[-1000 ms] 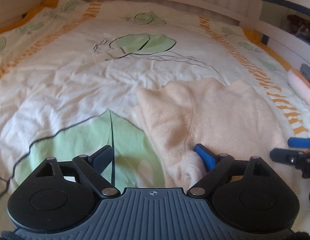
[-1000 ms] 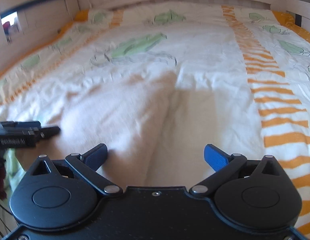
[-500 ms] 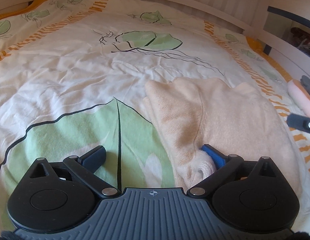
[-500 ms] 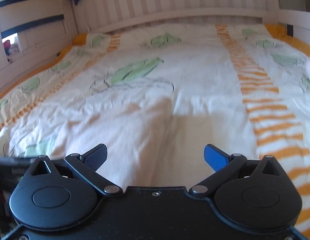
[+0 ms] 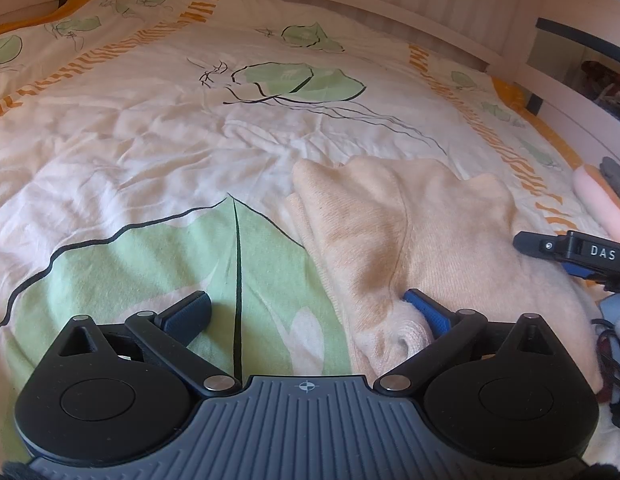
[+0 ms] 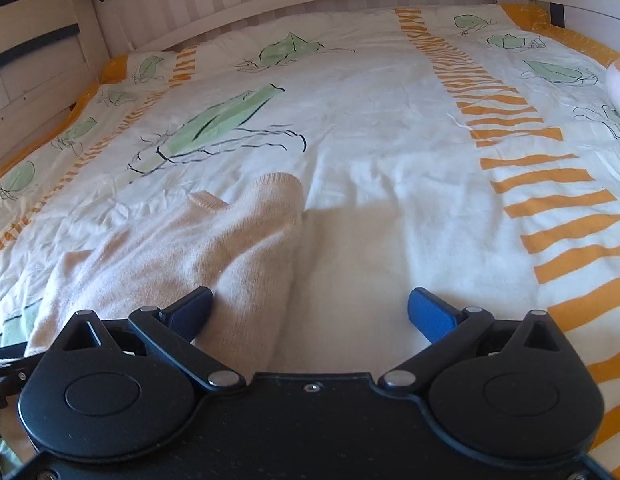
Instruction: Fold small clothes
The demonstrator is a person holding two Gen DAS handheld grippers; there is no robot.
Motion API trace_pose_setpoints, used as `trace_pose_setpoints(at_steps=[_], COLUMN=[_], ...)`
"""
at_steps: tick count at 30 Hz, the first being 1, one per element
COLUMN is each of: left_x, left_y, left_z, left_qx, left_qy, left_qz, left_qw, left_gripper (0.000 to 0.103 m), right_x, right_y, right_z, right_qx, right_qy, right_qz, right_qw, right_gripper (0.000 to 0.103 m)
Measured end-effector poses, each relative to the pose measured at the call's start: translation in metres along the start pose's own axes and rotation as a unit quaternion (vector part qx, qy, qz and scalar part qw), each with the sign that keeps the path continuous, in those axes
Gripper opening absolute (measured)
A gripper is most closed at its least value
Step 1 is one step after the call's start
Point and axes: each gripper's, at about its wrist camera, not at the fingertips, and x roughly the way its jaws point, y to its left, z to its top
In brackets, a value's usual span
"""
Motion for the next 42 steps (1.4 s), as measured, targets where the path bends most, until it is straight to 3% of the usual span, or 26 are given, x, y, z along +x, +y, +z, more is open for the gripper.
trace_pose_setpoints(at_steps=[6,10,22,27,32,42], left_x=[-0.005,-0.027,-0.085,-0.093,-0.096,-0.109], left_y=[0.001,-0.017,-0.073,-0.082,-0.084,-0.076], left_z=[0.009,0.014,0.004,-0.005,-0.006,-0.004], left_qx=[-0.023,0.003,0.067,0.079,0.072,0.039], left_qy=[0.012,-0.002,-0.007,-0.002,0.016,-0.001], left_qz=[-0.005,0.000,-0.022,0.016,0.094,0.107], left_qw=[0.9997,1.0000,0.9975,0.9968,0.9928,0.9935], left_gripper=[0.102,0.102,0.102,0.102,0.101,0.101], right_x=[-0.044,-0.076,-0.132,-0.138,-0.144,-0.149], right_y=[0.014,0.027,0.042,0.040,0.038,0.052], right_z=[0.007,0.007,-0.009,-0.023,-0.035,-0.040], right_qx=[-0.046,-0.074,-0.088,-0.086,-0.075,-0.091], right_qy=[-0.054,-0.071,-0.024,0.003,0.017,0.010], right_qz=[-0.003,-0.008,0.008,-0.015,-0.006,-0.002], right_qw=[0.997,0.995,0.996,0.996,0.997,0.996], right_gripper=[0.103,0.103,0.103,0.103,0.103,0.102])
